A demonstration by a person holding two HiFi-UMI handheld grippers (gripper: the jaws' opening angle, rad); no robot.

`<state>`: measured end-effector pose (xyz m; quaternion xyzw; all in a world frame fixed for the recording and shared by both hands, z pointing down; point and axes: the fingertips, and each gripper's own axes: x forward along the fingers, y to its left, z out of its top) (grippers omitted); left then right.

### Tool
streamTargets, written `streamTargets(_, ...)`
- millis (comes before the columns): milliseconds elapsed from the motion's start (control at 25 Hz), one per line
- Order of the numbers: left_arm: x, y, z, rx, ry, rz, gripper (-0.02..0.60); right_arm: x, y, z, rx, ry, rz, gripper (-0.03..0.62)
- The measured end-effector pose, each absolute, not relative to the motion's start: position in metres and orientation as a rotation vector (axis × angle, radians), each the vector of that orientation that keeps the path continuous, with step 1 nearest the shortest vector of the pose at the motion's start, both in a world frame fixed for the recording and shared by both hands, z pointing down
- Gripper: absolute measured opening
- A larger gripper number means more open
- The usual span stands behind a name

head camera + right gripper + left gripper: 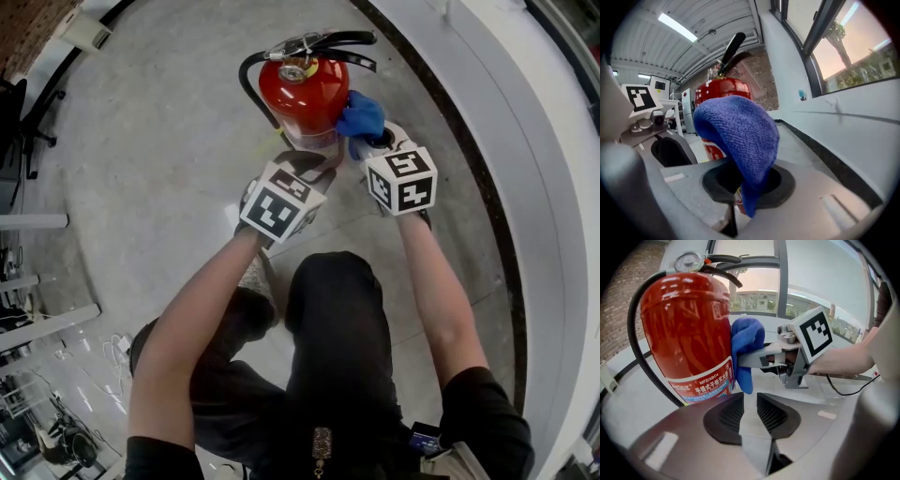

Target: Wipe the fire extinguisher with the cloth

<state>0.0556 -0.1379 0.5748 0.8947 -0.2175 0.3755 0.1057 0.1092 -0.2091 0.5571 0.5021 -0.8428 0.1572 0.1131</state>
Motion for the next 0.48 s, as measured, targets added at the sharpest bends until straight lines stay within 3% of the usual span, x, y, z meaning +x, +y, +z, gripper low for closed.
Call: streamTargets(480, 0.030, -0.141, 0.627, 2.523, -0.674, 1.088, 0.081, 0.105, -0.206, 0.708, 1.264, -2.281, 0.626, 0.051)
